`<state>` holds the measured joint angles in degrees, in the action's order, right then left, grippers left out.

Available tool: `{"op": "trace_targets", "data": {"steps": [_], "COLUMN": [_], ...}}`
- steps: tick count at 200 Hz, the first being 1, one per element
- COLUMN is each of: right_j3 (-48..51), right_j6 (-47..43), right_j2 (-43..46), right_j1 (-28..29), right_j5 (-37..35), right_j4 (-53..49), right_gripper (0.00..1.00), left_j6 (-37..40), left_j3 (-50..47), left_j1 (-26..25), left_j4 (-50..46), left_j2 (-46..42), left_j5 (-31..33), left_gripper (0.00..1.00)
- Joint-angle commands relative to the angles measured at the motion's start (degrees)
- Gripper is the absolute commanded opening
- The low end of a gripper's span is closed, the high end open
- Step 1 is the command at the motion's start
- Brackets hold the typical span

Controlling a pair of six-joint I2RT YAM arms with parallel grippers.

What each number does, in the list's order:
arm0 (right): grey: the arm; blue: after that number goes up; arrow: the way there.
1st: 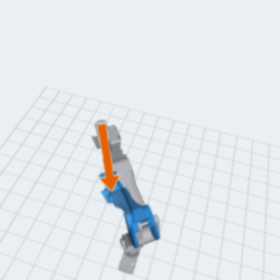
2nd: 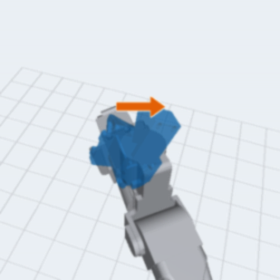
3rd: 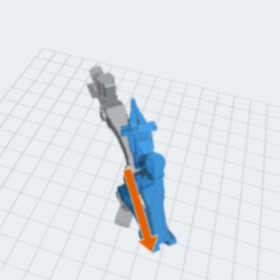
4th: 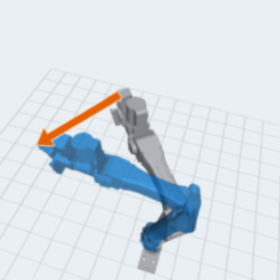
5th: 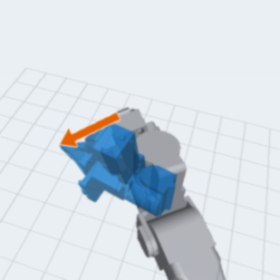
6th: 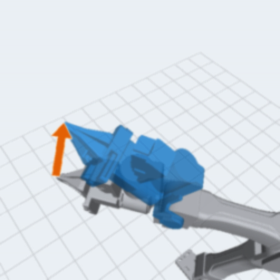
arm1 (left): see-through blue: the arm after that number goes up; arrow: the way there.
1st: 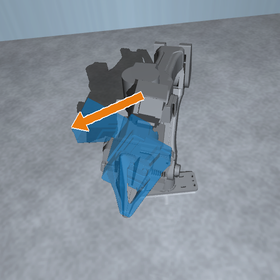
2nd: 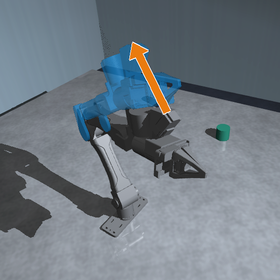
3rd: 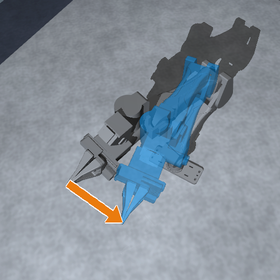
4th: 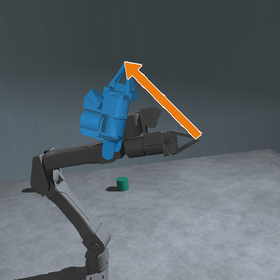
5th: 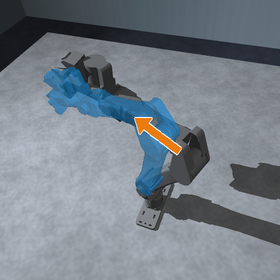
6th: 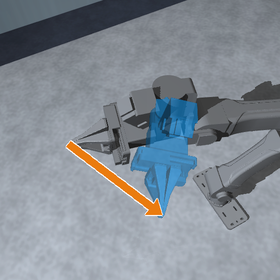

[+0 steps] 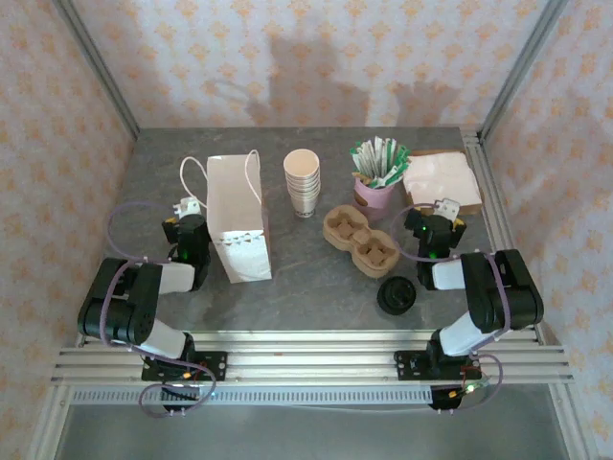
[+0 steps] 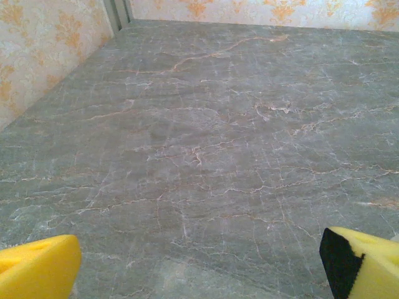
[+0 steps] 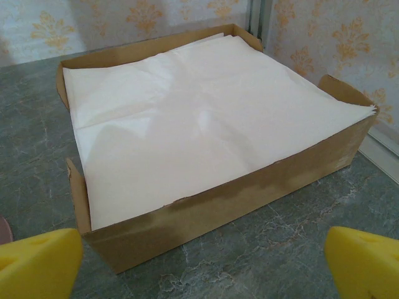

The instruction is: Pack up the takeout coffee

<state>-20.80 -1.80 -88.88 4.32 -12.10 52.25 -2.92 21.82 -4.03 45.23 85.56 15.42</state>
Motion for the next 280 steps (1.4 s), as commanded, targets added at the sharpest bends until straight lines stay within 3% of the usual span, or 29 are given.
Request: {"op": "trace_targets", "data": {"steps": [1, 186, 206, 228, 244, 264, 280], "right_j3": [-0.73, 0.4, 0.57, -2.22, -5.41, -9.14, -12.01], "right_j6": [-0.48, -0.81, 0.25, 4.06, 10.32, 18.14, 22.1], "right_j2": [-0.06, 1.39, 10.57, 24.28, 33.95, 45.67, 53.71], "right_j1": [-0.36, -0.23, -0.09, -0.1, -0.33, -0.54, -0.54], "right_j5": [-0.02, 0.33, -2.42, -8.38, -12.81, -13.21, -11.76], "right_j4": [0.36, 1.76, -6.27, -25.24, -42.59, -61.82, -69.97], "right_gripper": [0.99, 0.99, 0.99, 0.99, 0.99, 0.99, 0.99], "left_j6": [0.98, 1.11, 0.43, -6.15, -9.22, -20.74, -32.3], "left_j3": [1.29, 1.23, 4.69, 10.46, 11.68, 15.38, 20.16], "left_j1": [-0.27, -0.22, -0.46, -0.46, -0.41, -0.27, 0.06], "left_j4": [-0.52, -0.29, -12.75, -32.57, -41.26, -55.69, -69.82], "left_j2": [-0.04, -0.28, -6.79, -17.66, -27.05, -39.1, -45.85], "left_j5": [1.4, 1.32, 2.38, 10.53, 11.18, 11.42, 14.3], "left_gripper": [1.0, 1.0, 1.0, 1.0, 1.0, 1.0, 1.0]}}
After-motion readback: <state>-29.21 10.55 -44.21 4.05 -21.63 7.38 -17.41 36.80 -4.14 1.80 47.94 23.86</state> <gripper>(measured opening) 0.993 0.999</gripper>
